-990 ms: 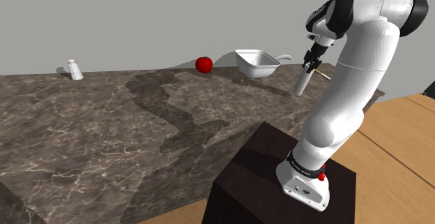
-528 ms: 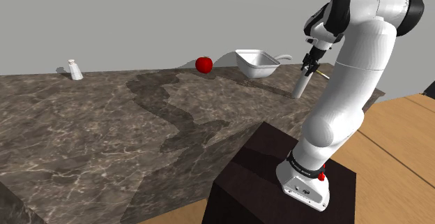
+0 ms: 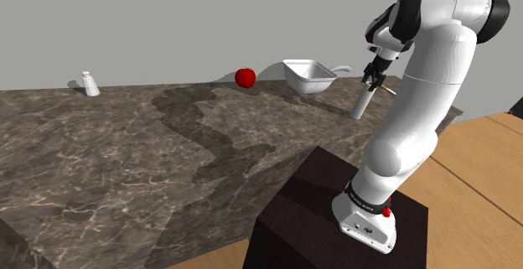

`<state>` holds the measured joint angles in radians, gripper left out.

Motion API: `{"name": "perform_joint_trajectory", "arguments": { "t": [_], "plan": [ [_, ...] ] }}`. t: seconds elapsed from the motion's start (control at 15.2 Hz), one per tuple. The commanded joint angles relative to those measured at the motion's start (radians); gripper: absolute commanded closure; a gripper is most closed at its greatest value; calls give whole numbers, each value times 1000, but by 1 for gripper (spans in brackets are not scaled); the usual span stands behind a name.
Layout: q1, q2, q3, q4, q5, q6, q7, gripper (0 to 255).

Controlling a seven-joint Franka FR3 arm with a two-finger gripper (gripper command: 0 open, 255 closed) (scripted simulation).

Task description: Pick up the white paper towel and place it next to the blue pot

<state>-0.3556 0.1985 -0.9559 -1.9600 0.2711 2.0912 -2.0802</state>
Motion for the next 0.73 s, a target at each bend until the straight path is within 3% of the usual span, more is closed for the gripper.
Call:
{"name": "perform_joint_trajectory", "arguments": {
  "t": [0.0, 0.33, 0.66],
  "plan": [
    [0, 0, 0, 0, 0, 0, 0, 0],
    [22, -66, -23, 73, -71, -107, 48, 0],
    [22, -66, -23, 73, -71, -107, 48, 0]
  ]
}}
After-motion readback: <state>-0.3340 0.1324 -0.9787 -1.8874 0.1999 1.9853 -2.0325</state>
